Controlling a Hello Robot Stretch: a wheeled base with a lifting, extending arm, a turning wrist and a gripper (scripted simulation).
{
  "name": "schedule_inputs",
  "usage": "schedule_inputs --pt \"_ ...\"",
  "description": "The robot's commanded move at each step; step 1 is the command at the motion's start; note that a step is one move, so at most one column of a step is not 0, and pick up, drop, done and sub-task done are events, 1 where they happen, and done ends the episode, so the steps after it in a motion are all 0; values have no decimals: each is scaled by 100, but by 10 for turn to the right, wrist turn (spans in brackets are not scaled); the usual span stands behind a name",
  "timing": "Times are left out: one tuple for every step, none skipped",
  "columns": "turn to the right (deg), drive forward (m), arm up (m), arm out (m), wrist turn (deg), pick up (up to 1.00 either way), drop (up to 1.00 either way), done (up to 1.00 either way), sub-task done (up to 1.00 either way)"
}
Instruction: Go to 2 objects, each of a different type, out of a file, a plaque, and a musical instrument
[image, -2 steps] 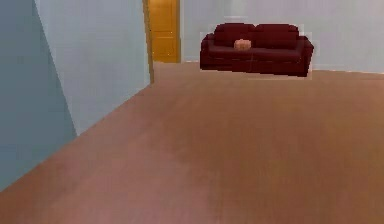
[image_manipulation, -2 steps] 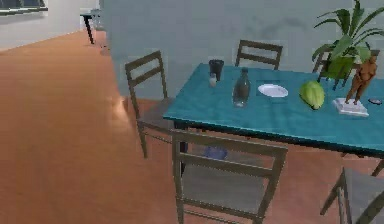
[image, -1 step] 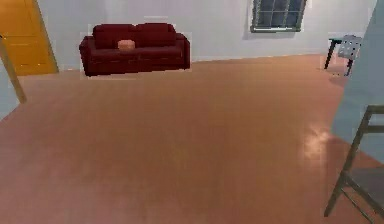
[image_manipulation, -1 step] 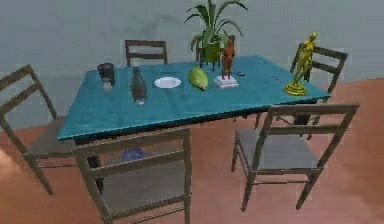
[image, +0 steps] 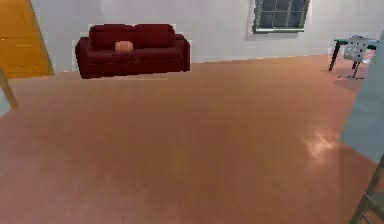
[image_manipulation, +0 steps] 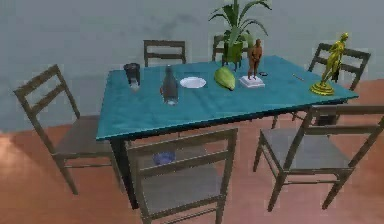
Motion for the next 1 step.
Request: schedule_inputs --pt "240 0 0 0 0 0 0 0 0"
